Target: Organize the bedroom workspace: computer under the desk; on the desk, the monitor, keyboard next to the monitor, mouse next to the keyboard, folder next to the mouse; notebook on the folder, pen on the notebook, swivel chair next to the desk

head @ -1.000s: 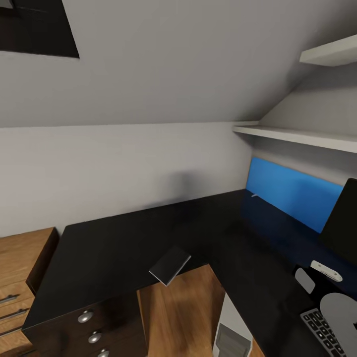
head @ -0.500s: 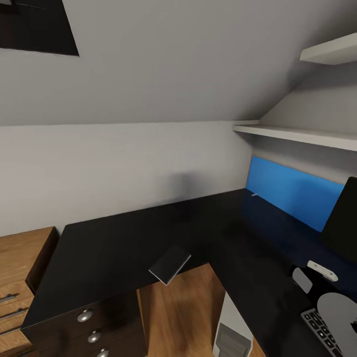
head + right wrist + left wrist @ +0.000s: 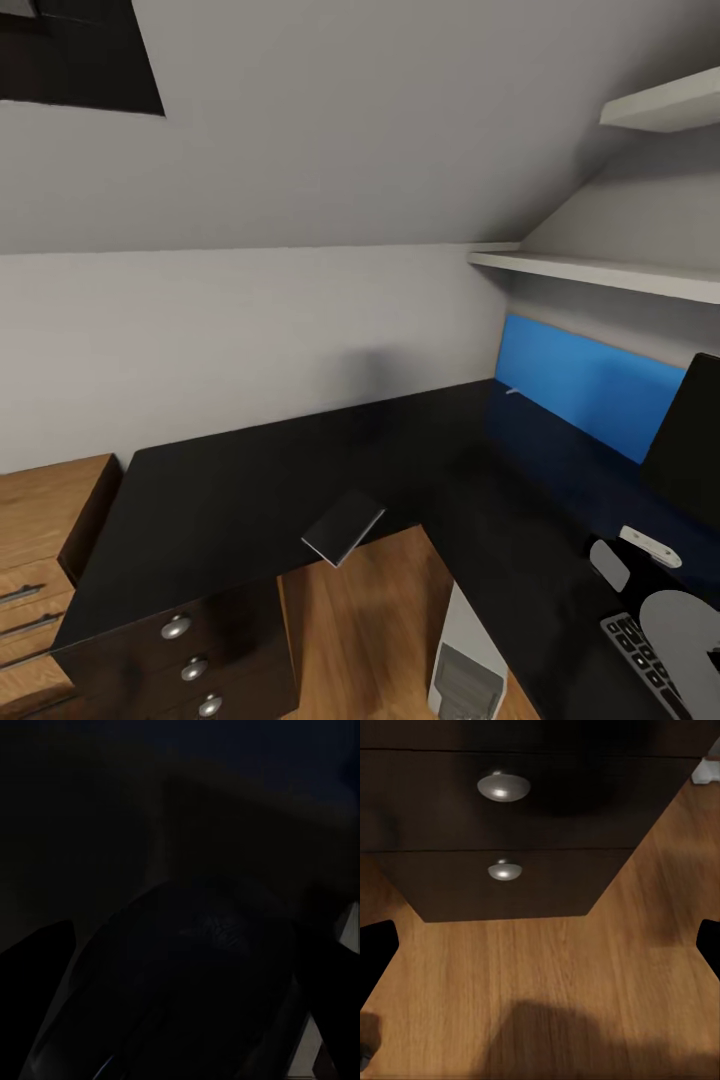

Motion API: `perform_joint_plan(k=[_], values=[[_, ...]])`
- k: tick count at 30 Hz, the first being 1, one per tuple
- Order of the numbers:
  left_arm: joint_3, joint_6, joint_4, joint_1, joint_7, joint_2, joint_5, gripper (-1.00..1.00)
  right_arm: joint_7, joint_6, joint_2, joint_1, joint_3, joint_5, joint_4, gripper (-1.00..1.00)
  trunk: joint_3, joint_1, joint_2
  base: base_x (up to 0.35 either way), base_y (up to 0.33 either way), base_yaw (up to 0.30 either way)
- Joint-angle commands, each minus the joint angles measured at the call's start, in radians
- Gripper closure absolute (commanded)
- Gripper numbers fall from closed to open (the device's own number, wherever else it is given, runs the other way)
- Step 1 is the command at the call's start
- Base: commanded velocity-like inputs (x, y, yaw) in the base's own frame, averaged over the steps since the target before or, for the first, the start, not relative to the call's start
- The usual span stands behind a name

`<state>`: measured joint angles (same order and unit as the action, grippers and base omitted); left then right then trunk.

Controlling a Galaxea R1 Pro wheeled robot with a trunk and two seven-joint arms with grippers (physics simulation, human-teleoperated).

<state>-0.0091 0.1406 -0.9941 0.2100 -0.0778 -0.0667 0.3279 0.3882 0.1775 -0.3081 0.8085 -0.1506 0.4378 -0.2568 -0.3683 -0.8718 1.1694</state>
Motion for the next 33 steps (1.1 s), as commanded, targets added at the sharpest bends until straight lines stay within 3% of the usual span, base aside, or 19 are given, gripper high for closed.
perform_joint_plan(k=[1,12,18,33], values=[[-0.002,0.002,-0.001,0.000,-0.004,0.000,0.006,-1.00,0.004,0.005,0.000,0.000,0.002,0.007,-0.002,1.00,-0.001,0.000,0.001,-0.022,0.000,0.000],[-0.002,0.002,-0.001,0.000,-0.006,-0.001,0.007,-1.00,0.003,0.004,0.009,0.000,0.002,0.007,-0.004,1.00,-0.001,0.000,0.001,-0.004,0.000,0.000],[-0.002,0.002,-0.001,0.000,-0.005,-0.001,0.007,-1.00,0.002,0.004,0.032,0.000,0.003,-0.014,-0.007,1.00,-0.001,0.000,0.001,0.000,0.000,0.000],[-0.002,0.002,-0.001,0.000,-0.007,-0.001,0.006,-1.00,0.005,0.004,0.034,0.000,0.002,-0.024,-0.007,1.00,-0.001,0.000,0.001,0.000,0.000,0.000]])
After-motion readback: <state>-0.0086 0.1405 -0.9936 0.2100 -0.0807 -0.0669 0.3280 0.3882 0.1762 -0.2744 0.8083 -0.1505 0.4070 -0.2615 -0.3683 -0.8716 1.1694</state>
